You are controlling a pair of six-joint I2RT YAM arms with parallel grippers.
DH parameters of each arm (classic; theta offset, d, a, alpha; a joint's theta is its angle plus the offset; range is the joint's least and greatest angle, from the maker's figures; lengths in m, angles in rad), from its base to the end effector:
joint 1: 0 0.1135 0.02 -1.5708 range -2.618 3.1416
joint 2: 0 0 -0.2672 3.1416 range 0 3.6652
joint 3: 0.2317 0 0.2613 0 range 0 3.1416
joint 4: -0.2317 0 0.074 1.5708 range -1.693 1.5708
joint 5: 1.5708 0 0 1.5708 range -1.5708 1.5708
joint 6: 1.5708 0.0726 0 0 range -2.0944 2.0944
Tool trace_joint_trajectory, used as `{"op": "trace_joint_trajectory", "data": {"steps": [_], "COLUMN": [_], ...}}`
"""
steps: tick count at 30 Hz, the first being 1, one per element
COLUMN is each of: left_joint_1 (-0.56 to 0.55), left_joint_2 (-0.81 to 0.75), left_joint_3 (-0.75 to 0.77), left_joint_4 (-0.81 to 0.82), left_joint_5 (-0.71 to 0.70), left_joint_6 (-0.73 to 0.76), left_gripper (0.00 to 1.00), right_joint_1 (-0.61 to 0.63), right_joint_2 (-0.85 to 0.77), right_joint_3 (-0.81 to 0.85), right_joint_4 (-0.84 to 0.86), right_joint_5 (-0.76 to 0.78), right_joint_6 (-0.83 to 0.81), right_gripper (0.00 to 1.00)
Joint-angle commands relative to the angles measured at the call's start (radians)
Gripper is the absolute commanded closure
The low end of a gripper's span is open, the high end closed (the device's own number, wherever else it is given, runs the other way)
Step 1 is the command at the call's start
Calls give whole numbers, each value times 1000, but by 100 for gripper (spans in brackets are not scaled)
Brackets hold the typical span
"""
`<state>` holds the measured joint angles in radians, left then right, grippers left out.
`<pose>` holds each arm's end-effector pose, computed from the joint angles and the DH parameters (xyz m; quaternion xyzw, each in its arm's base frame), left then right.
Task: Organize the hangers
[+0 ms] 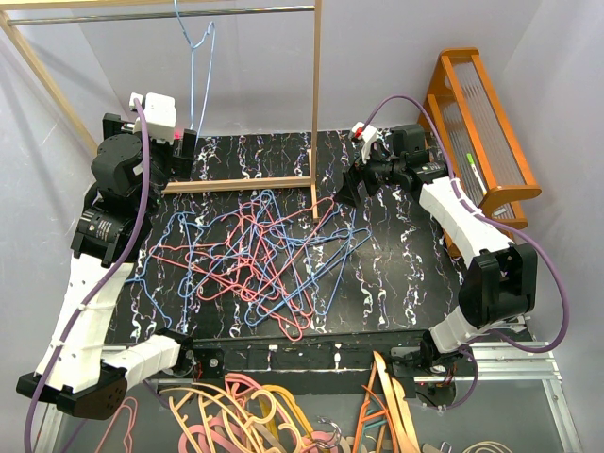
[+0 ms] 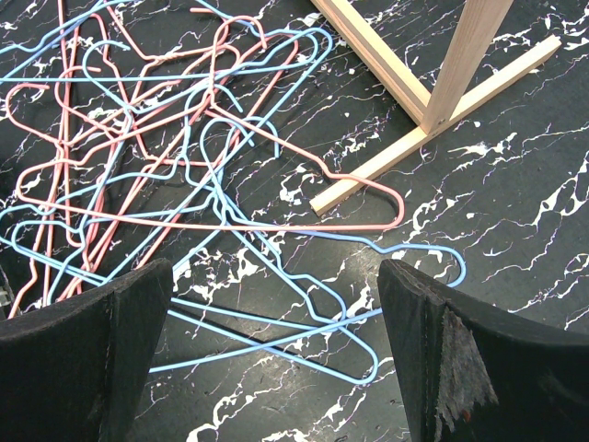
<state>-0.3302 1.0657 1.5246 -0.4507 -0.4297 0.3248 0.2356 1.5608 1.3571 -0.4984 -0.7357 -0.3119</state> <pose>0.2294 -0.0467 0.5149 0.0780 0.7001 0.1483 0.6941 0.3544 0.1352 0.3055 -0.3745 0.7740 0.3110 0.4048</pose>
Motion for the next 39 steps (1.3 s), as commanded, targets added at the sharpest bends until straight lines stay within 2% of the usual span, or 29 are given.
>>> {"op": "trace_joint_trajectory", "data": {"steps": [1, 13, 26, 30, 35, 39], "left_joint_1": [0, 0, 106, 154, 223, 263], "left_joint_2": [-13, 0, 99, 148, 219, 295], "left_joint_3": [7, 0, -80, -119, -177, -263], "left_joint_4": [6, 0, -112, -193, -287, -321], "left_joint_5": [1, 0, 192, 341, 661, 913], "left_joint_6": [-3, 0, -84, -96, -140, -214], "left_gripper": [3, 3, 3, 3, 4, 11], "right_joint_1": [2, 0, -5, -6, -9, -12], "right_joint_2": [-10, 0, 0, -7, -19, -24], "right_joint_3": [1, 0, 102, 131, 156, 164], "right_joint_4": [27, 0, -188, -250, -315, -354], "right_joint_5": [-5, 0, 95, 152, 237, 284], "right_joint_6": [-2, 0, 14, 9, -7, -17], "right_gripper": [2, 2, 2, 2, 2, 2]}}
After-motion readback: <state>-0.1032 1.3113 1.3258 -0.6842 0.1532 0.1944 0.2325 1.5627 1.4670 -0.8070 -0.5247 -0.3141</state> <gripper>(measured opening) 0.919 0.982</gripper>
